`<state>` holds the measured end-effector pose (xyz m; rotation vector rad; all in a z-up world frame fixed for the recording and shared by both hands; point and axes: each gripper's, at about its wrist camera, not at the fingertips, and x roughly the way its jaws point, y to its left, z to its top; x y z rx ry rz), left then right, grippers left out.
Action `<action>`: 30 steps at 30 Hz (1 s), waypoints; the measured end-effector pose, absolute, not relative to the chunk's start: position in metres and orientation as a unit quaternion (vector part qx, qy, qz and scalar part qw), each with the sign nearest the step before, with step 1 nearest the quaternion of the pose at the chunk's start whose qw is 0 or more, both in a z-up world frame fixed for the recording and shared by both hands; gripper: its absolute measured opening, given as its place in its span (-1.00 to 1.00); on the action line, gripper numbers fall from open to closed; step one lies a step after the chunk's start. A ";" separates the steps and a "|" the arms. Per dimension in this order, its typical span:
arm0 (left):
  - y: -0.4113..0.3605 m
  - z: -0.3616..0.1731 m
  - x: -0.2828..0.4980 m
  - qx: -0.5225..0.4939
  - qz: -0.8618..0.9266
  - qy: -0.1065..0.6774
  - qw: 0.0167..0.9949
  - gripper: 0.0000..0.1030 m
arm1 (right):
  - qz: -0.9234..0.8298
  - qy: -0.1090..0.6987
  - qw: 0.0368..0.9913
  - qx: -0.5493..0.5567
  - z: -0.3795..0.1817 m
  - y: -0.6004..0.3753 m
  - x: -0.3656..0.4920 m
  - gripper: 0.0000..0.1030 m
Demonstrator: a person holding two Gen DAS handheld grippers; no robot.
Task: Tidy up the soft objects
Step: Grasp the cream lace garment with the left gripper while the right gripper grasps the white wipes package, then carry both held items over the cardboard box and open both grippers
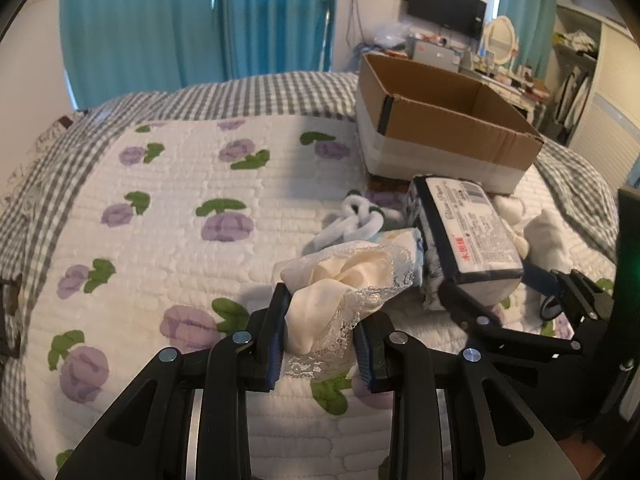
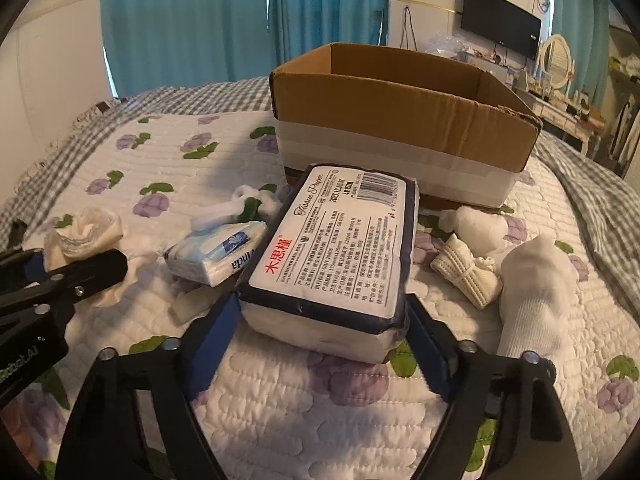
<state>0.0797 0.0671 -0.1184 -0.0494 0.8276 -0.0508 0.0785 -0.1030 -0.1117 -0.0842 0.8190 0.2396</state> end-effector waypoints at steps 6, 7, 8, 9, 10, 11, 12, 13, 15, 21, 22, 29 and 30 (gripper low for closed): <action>0.063 -0.108 0.069 -0.028 -0.021 0.398 0.917 -0.44 | 0.134 0.377 0.916 -0.036 -0.092 -0.114 0.056 0.42; 0.059 -0.103 0.065 -0.026 -0.020 0.395 0.918 -0.44 | 0.136 0.373 0.917 -0.034 -0.087 -0.116 0.052 0.39; 0.055 -0.097 0.060 -0.023 -0.022 0.389 0.921 -0.44 | 0.141 0.367 0.919 -0.030 -0.080 -0.120 0.045 0.38; 0.051 -0.091 0.056 -0.020 -0.024 0.382 0.923 -0.44 | 0.143 0.362 0.921 -0.026 -0.075 -0.123 0.041 0.37; 0.048 -0.084 0.052 -0.018 -0.027 0.377 0.926 -0.44 | 0.143 0.357 0.923 -0.024 -0.070 -0.125 0.037 0.36; 0.046 -0.080 0.049 -0.018 -0.029 0.373 0.927 -0.44 | 0.143 0.349 0.926 -0.022 -0.061 -0.130 0.030 0.35; 0.043 -0.073 0.046 -0.019 -0.031 0.367 0.929 -0.44 | 0.143 0.343 0.928 -0.019 -0.055 -0.134 0.026 0.35; 0.040 -0.067 0.043 -0.019 -0.033 0.362 0.931 -0.44 | 0.143 0.337 0.931 -0.015 -0.048 -0.138 0.022 0.35; 0.034 -0.056 0.040 -0.021 -0.044 0.355 0.934 -0.44 | 0.145 0.318 0.937 -0.003 -0.030 -0.151 0.012 0.35; 0.009 -0.026 0.047 0.000 -0.072 0.330 0.941 -0.44 | 0.144 0.276 0.950 -0.006 0.015 -0.179 0.005 0.35; 0.004 -0.022 0.051 0.003 -0.078 0.327 0.942 -0.44 | 0.143 0.268 0.953 -0.009 0.022 -0.183 0.008 0.35; -0.023 0.006 0.115 0.017 -0.106 0.312 0.944 -0.44 | 0.145 0.215 0.965 -0.043 0.070 -0.202 0.052 0.35; -0.026 0.007 0.126 0.019 -0.107 0.312 0.944 -0.44 | 0.144 0.209 0.966 -0.053 0.076 -0.203 0.066 0.35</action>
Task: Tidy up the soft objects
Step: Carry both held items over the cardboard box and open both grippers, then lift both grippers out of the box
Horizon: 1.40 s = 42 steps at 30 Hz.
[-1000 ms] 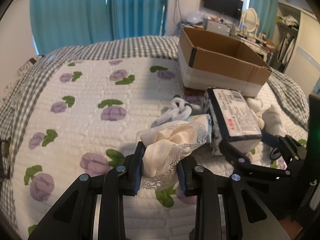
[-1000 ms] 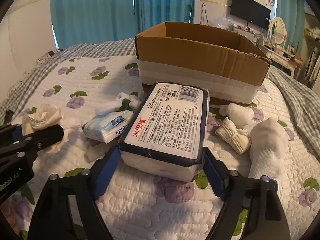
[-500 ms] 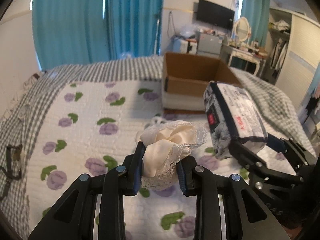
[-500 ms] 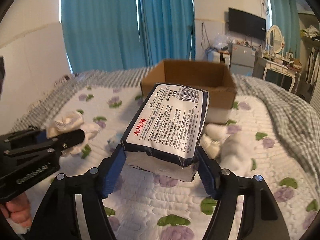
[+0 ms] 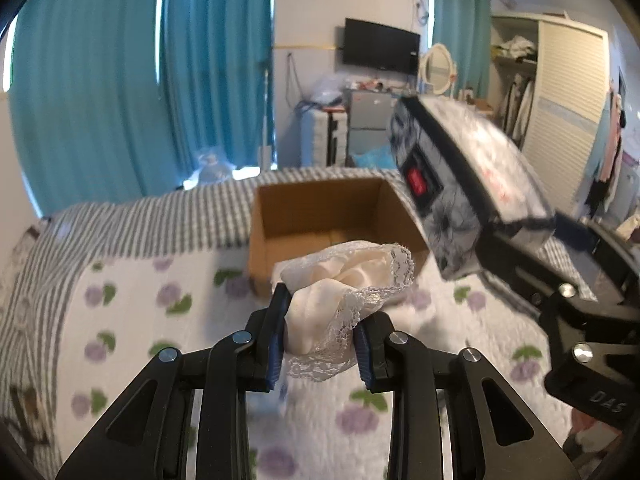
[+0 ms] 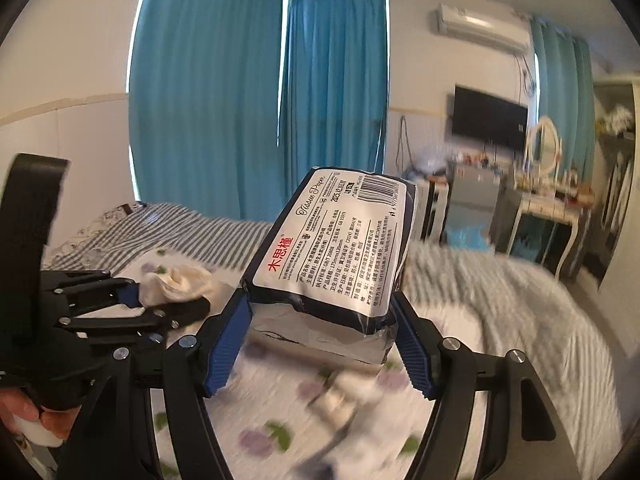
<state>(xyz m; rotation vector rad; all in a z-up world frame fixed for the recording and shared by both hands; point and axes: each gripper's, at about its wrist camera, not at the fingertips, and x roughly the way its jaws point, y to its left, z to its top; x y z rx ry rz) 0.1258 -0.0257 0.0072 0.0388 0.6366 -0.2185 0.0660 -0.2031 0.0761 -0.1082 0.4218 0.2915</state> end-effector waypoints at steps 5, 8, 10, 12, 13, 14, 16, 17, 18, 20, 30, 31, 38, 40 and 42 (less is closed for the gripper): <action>-0.035 0.003 0.192 0.025 -0.103 0.316 0.943 -0.44 | 0.148 0.205 0.965 -0.066 0.081 -0.207 0.126 0.35; -0.038 -0.009 0.231 0.021 -0.101 0.328 0.939 -0.44 | 0.158 0.221 0.961 -0.056 0.067 -0.211 0.168 0.35; -0.041 -0.020 0.249 0.020 -0.099 0.333 0.937 -0.44 | 0.163 0.234 0.957 -0.056 0.052 -0.211 0.194 0.35; -0.043 -0.032 0.266 0.022 -0.096 0.337 0.936 -0.43 | 0.164 0.245 0.954 -0.059 0.036 -0.211 0.217 0.35; -0.044 -0.038 0.273 0.024 -0.096 0.338 0.936 -0.39 | 0.165 0.250 0.952 -0.055 0.028 -0.212 0.225 0.35; -0.044 -0.044 0.280 0.023 -0.096 0.342 0.935 -0.38 | 0.169 0.257 0.950 -0.050 0.021 -0.213 0.234 0.35; -0.043 -0.055 0.294 0.016 -0.093 0.356 0.930 -0.37 | 0.183 0.263 0.946 -0.040 0.010 -0.215 0.248 0.36; -0.043 -0.058 0.299 0.015 -0.094 0.362 0.927 -0.37 | 0.189 0.266 0.945 -0.038 0.005 -0.217 0.253 0.37; -0.043 -0.061 0.303 0.014 -0.093 0.367 0.925 -0.26 | 0.189 0.268 0.944 -0.036 0.002 -0.219 0.257 0.42; -0.044 -0.062 0.304 0.016 -0.085 0.365 0.927 0.17 | 0.185 0.264 0.946 -0.029 -0.002 -0.225 0.258 0.53; -0.040 -0.017 0.266 0.031 -0.070 0.324 0.943 0.33 | 0.164 0.239 0.957 -0.025 0.038 -0.234 0.217 0.84; -0.039 -0.007 0.257 0.032 -0.068 0.317 0.945 0.33 | 0.162 0.237 0.958 -0.027 0.046 -0.235 0.211 0.84; -0.035 0.064 0.176 0.013 -0.087 0.259 0.962 0.61 | 0.149 0.206 0.966 -0.053 0.123 -0.238 0.141 0.88; -0.036 0.079 0.151 0.009 -0.091 0.248 0.964 0.62 | 0.147 0.202 0.966 -0.061 0.141 -0.239 0.120 0.94; -0.035 0.087 0.131 0.012 -0.090 0.244 0.965 0.62 | 0.147 0.201 0.966 -0.065 0.152 -0.241 0.101 0.97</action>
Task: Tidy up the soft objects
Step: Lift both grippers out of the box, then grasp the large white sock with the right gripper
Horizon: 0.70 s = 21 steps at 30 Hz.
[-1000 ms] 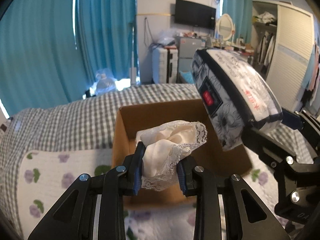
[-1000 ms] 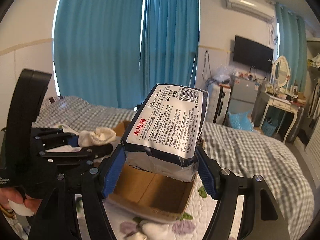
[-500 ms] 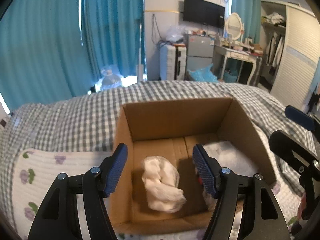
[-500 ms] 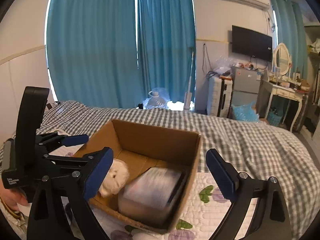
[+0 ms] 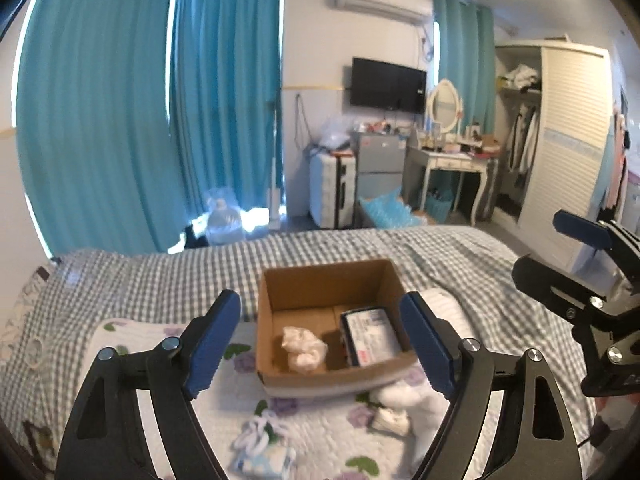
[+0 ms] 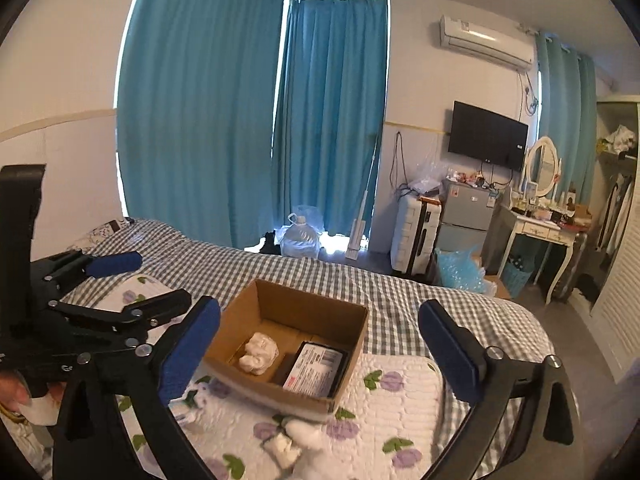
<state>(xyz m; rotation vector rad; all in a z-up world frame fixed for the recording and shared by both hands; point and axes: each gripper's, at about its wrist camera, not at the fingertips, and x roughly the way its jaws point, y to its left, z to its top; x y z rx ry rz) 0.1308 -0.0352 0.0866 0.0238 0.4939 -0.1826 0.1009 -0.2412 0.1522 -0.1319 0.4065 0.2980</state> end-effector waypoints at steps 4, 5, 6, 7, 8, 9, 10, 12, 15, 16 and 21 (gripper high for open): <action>-0.030 0.088 0.094 0.014 -0.092 0.229 0.969 0.62 | 0.146 0.210 0.963 -0.078 0.153 -0.244 0.071 0.98; -0.028 0.087 0.090 0.012 -0.091 0.230 0.969 0.62 | 0.145 0.217 0.962 -0.083 0.148 -0.244 0.064 0.98; -0.026 0.084 0.084 0.008 -0.089 0.234 0.968 0.62 | 0.146 0.228 0.959 -0.088 0.141 -0.243 0.059 0.98; -0.024 0.080 0.081 0.006 -0.087 0.237 0.968 0.62 | 0.146 0.239 0.956 -0.091 0.133 -0.243 0.056 0.98; -0.023 0.075 0.077 0.003 -0.084 0.241 0.967 0.62 | 0.147 0.247 0.953 -0.093 0.126 -0.244 0.055 0.98; -0.022 0.069 0.074 0.001 -0.080 0.245 0.966 0.62 | 0.150 0.263 0.948 -0.096 0.113 -0.243 0.054 0.98; -0.021 0.062 0.073 0.001 -0.076 0.250 0.965 0.62 | 0.151 0.273 0.945 -0.098 0.103 -0.244 0.050 0.98; -0.021 0.045 0.071 0.001 -0.073 0.263 0.962 0.62 | 0.149 0.306 0.934 -0.105 0.074 -0.244 0.051 0.98; -0.028 0.015 0.070 0.004 -0.067 0.283 0.957 0.62 | 0.143 0.363 0.915 -0.100 0.026 -0.247 0.064 0.98; -0.031 0.003 0.073 0.009 -0.064 0.291 0.955 0.62 | 0.142 0.375 0.911 -0.097 0.016 -0.250 0.070 0.98; -0.043 -0.049 0.084 0.010 -0.066 0.327 0.943 0.62 | 0.123 0.438 0.885 -0.094 -0.051 -0.262 0.099 0.98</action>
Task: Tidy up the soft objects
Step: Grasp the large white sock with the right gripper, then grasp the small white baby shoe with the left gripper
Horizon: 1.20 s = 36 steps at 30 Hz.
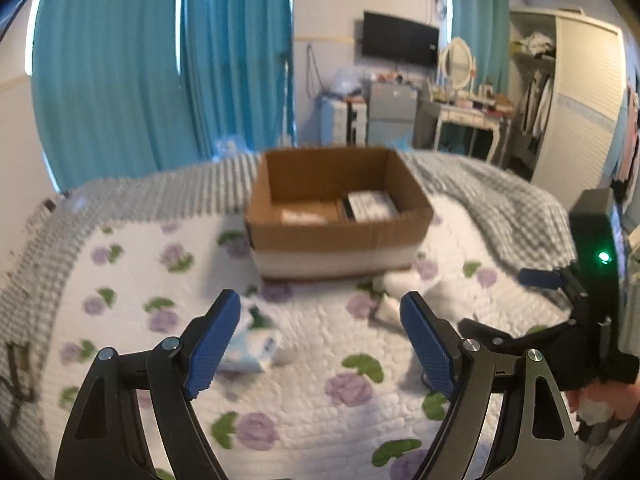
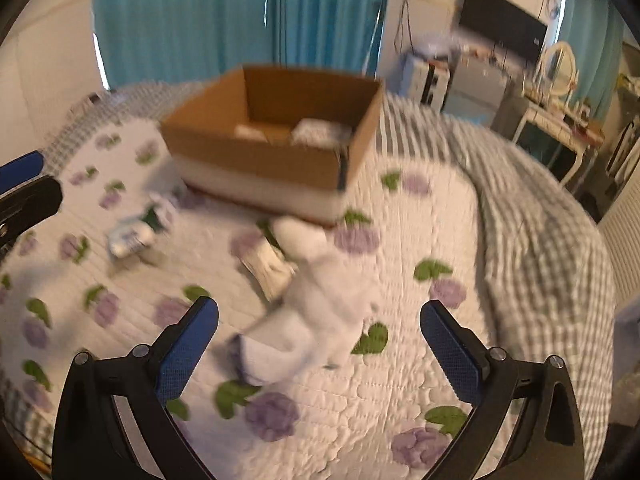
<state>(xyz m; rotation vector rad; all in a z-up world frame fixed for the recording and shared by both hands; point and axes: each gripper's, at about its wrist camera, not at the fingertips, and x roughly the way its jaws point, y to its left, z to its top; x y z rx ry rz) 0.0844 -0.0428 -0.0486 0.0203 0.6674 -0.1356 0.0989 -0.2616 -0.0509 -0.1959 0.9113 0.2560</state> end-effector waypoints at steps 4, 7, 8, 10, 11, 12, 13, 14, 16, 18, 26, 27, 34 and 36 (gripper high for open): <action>-0.057 -0.081 0.104 0.012 -0.076 0.367 0.927 0.62 | 0.117 0.466 0.873 -0.083 -0.082 -0.270 0.122 0.97; -0.067 -0.098 0.118 0.030 -0.070 0.382 0.921 0.62 | 0.123 0.484 0.864 -0.071 -0.101 -0.275 0.135 0.96; -0.070 -0.102 0.122 0.037 -0.065 0.383 0.921 0.62 | 0.127 0.490 0.860 -0.066 -0.107 -0.274 0.139 0.95; -0.072 -0.111 0.128 0.045 -0.064 0.387 0.919 0.62 | 0.136 0.496 0.855 -0.059 -0.116 -0.274 0.145 0.74; -0.073 -0.115 0.131 0.045 -0.067 0.390 0.917 0.62 | 0.139 0.494 0.857 -0.054 -0.118 -0.275 0.146 0.64; -0.074 -0.118 0.134 0.045 -0.069 0.394 0.915 0.62 | 0.140 0.492 0.858 -0.048 -0.119 -0.276 0.148 0.55; -0.075 -0.120 0.137 0.044 -0.069 0.399 0.913 0.62 | 0.140 0.490 0.859 -0.047 -0.119 -0.276 0.147 0.42; -0.075 -0.122 0.138 0.044 -0.070 0.403 0.912 0.62 | 0.141 0.484 0.863 -0.044 -0.116 -0.277 0.146 0.32; -0.078 -0.123 0.140 0.044 -0.072 0.406 0.910 0.61 | 0.147 0.472 0.869 -0.039 -0.109 -0.279 0.142 0.08; -0.083 -0.123 0.141 0.044 -0.077 0.407 0.909 0.61 | 0.155 0.462 0.873 -0.031 -0.100 -0.283 0.137 -0.08; -0.112 -0.131 0.145 0.034 -0.100 0.435 0.894 0.59 | 0.151 0.425 0.892 -0.020 -0.062 -0.312 0.134 -0.12; -0.115 -0.133 0.146 0.033 -0.102 0.435 0.894 0.58 | 0.150 0.423 0.893 -0.022 -0.060 -0.316 0.136 -0.12; -0.127 -0.151 0.164 0.023 -0.101 0.445 0.890 0.57 | 0.142 0.429 0.891 -0.028 -0.067 -0.333 0.154 -0.12; -0.128 -0.157 0.169 0.019 -0.103 0.450 0.887 0.56 | 0.140 0.432 0.891 -0.028 -0.073 -0.334 0.159 -0.12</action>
